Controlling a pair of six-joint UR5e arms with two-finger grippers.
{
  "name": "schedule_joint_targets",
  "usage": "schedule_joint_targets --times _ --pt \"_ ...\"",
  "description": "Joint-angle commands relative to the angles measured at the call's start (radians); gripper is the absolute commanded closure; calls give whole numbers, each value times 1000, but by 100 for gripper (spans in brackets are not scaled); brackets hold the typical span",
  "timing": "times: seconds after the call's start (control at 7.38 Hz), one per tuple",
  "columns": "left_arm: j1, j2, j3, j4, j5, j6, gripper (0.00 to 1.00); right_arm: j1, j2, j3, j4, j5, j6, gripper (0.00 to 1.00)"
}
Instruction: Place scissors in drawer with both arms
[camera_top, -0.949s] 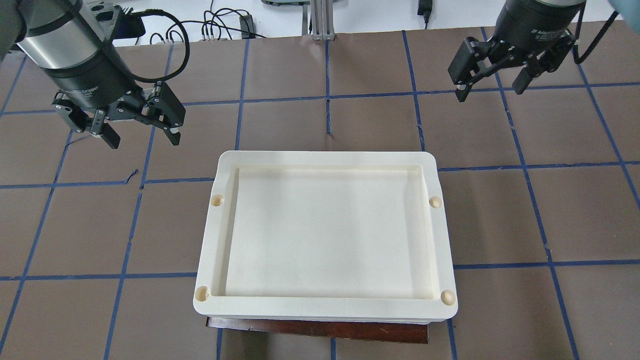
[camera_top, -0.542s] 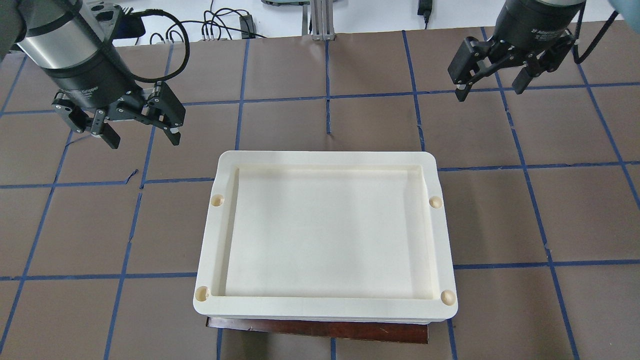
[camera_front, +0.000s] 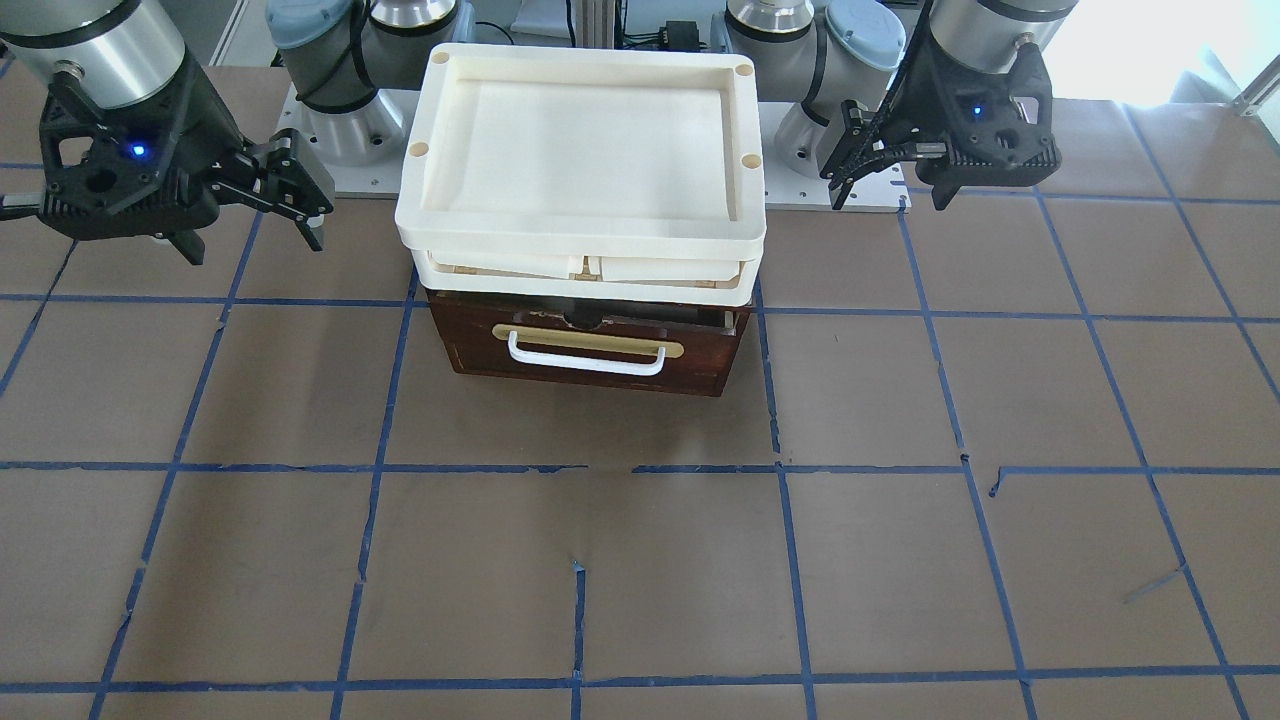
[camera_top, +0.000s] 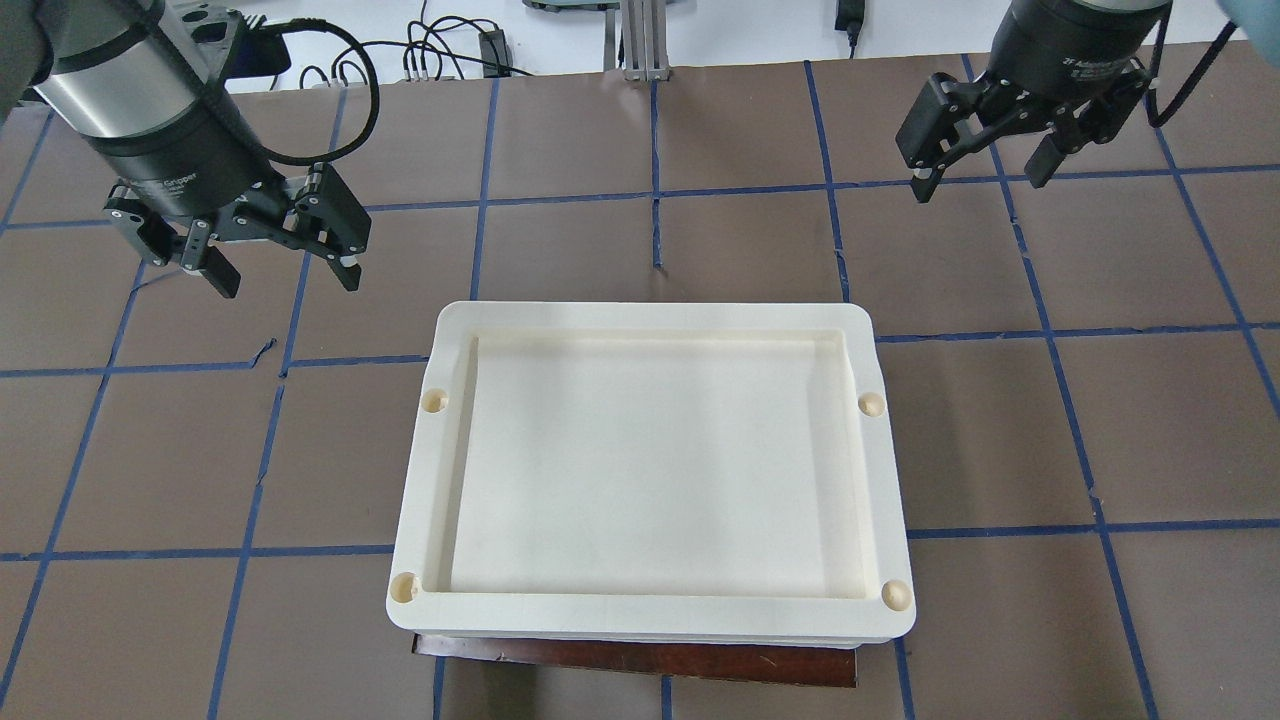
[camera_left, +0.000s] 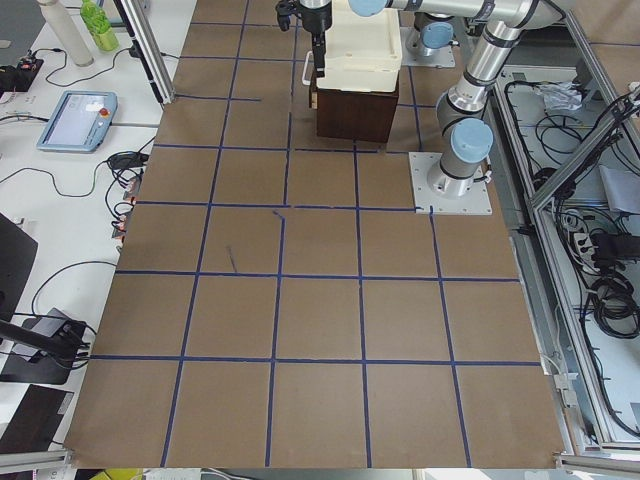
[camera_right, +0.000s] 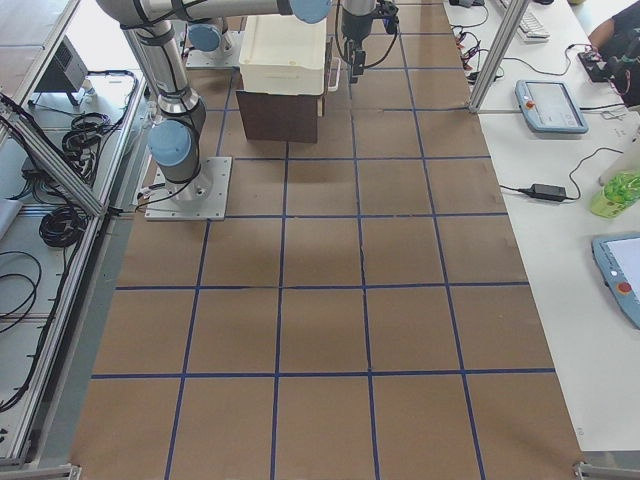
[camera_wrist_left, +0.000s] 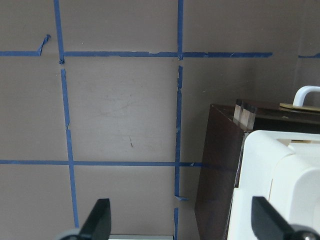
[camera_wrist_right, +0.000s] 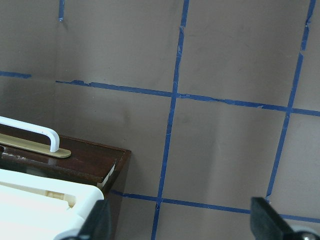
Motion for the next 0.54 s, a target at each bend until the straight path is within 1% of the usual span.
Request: schedule_joint_targets --times 0.0,0.41 --pt "0 0 0 1 1 -2 0 0 0 0 4 1 0 0" --pt "0 0 0 1 1 -3 0 9 20 -6 -22 13 3 0"
